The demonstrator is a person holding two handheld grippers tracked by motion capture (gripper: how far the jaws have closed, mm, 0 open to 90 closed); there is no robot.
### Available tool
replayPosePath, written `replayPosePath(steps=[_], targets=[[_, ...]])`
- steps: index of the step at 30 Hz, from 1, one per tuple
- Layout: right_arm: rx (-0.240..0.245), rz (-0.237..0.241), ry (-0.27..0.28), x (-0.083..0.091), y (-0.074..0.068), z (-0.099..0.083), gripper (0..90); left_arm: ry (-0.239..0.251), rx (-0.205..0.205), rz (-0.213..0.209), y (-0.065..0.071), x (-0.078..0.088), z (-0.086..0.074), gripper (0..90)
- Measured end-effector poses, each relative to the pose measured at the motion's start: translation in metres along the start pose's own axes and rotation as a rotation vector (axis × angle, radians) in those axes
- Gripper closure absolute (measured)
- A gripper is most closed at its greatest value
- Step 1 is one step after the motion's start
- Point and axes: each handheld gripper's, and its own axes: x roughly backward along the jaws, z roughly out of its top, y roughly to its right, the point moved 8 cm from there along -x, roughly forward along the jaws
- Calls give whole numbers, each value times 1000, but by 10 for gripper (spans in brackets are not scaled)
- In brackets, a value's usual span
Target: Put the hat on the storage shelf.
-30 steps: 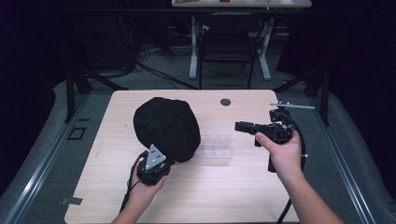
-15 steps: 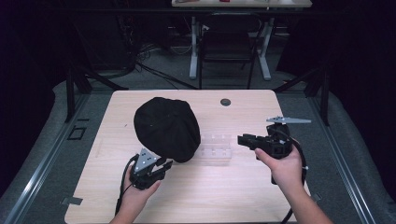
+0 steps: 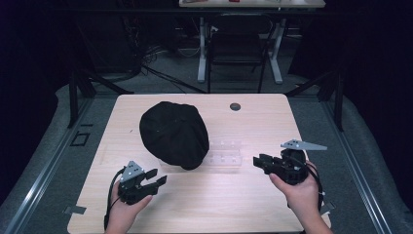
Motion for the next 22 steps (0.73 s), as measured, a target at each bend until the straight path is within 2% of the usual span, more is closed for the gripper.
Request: replayPosePath(steps=[5,8,12,15,18,22], targets=[[46,-41,12,-3,4,-18,657,2,26,3,-7,0,-6,510],[65,-68,8,-5,9,-29,654,2,12,13,-9,1,-9,525],[75,-84,8,-7,14,-41,645,2,11,16,-10,1,-11,525],[64,-93,2,-9,19,-51,627,1,14,21,-11,0,-13,511],[63,-89,0,-12,23,-62,618,9,15,9,-10,-1,-14,507],[85,-117,9,-15,32,-76,603,18,13,-2,-8,-1,-13,525]])
